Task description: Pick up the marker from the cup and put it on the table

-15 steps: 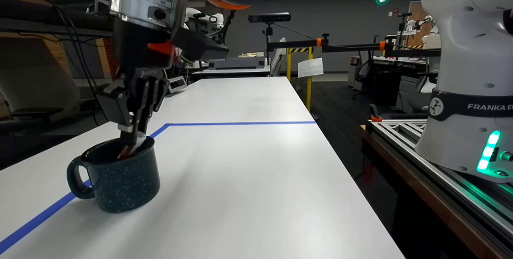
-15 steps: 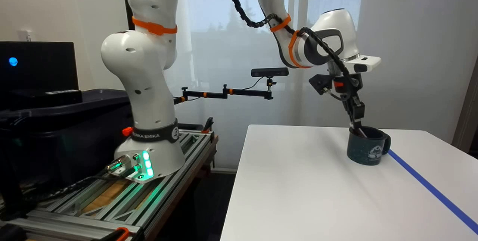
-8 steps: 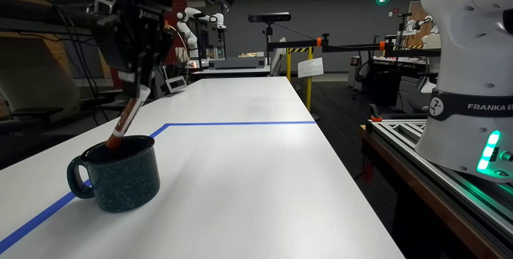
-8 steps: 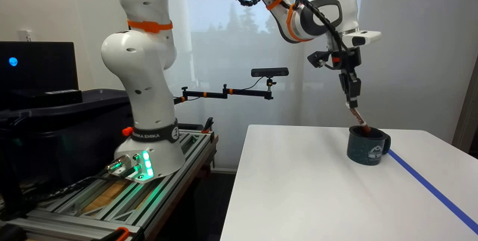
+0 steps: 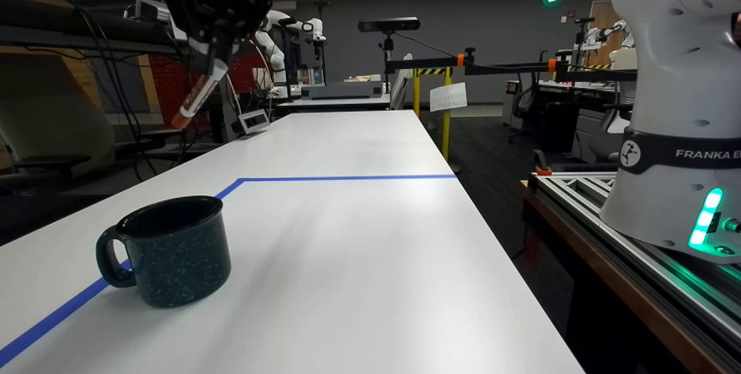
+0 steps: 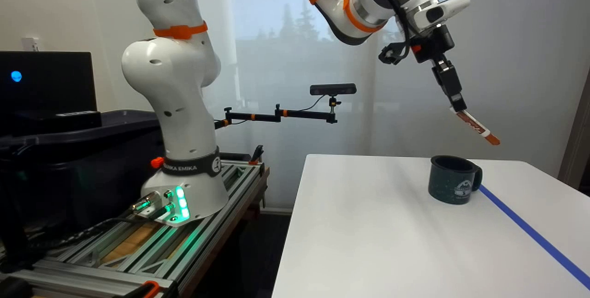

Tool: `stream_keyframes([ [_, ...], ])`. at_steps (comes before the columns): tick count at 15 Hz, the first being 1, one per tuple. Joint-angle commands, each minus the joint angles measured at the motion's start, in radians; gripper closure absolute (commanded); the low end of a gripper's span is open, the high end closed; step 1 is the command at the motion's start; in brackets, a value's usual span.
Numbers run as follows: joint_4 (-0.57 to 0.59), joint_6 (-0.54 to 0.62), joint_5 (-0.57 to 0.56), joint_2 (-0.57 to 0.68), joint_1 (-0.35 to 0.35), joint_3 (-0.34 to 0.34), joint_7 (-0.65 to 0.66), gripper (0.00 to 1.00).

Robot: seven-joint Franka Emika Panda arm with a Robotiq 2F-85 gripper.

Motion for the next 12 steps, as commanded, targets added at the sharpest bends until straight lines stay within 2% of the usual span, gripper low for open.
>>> stream_keyframes([
  [1, -0.052, 0.072, -0.251, 0.013, -0.051, -0.008, 0.259, 0.95],
  [4, -0.073, 0.149, -0.385, 0.055, -0.074, -0.026, 0.397, 0.95],
  [6, -0.077, 0.205, -0.42, 0.098, -0.08, -0.037, 0.439, 0.95],
  [12, -0.078, 0.312, -0.405, 0.217, -0.084, -0.057, 0.429, 0.95],
])
